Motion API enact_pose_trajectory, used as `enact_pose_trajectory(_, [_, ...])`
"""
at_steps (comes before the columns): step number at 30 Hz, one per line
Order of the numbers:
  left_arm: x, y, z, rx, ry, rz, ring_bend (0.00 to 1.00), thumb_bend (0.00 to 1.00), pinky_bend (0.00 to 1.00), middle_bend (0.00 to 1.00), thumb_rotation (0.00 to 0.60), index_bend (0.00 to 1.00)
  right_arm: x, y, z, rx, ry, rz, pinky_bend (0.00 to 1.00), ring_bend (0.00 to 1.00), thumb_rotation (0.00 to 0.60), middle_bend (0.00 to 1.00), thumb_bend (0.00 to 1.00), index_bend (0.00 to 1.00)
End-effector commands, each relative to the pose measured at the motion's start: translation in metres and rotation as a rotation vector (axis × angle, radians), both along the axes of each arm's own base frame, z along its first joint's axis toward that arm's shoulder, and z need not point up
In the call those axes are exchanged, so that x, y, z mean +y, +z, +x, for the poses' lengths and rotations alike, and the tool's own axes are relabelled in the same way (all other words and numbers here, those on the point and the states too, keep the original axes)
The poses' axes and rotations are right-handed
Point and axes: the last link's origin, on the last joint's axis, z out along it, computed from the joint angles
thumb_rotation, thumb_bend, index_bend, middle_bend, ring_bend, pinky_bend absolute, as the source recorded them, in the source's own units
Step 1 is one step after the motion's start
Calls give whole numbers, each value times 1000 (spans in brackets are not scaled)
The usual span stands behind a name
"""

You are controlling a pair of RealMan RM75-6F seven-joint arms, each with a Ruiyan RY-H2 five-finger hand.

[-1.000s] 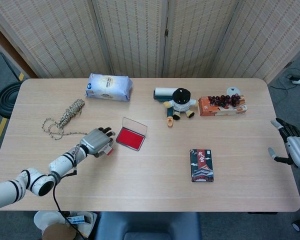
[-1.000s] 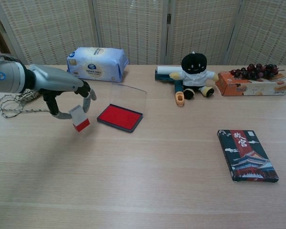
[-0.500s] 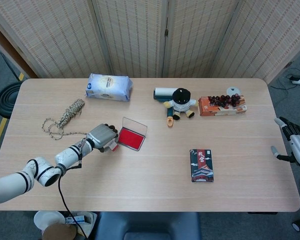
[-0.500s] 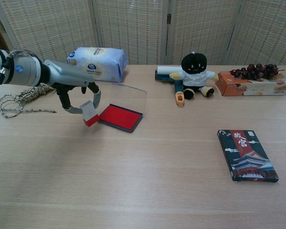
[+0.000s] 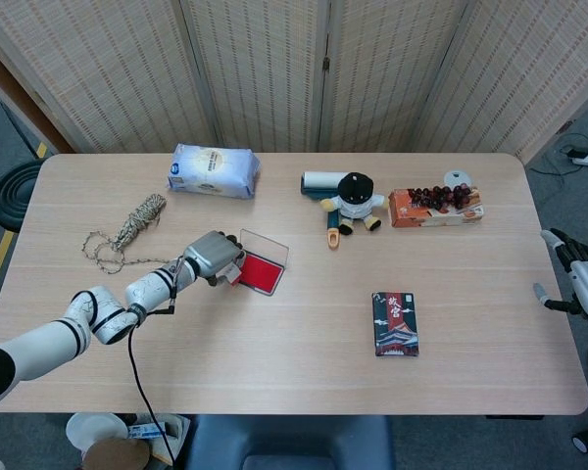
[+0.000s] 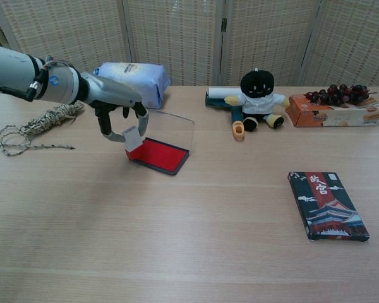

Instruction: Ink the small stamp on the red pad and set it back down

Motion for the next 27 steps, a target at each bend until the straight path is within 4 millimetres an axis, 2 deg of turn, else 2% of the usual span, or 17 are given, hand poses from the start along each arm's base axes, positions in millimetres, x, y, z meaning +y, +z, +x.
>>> enact_pose_trajectory(1, [5, -6, 5, 4, -2, -5, 174, 377, 248, 276, 600, 680, -2, -3, -3, -11, -6, 14, 0, 0, 600, 0, 387, 20])
enact_pose_trajectory(27, [27, -30, 19, 5, -7, -27, 175, 377, 248, 287, 600, 680, -2, 10, -15, -45, -32, -13, 0, 0, 600, 0, 387, 20])
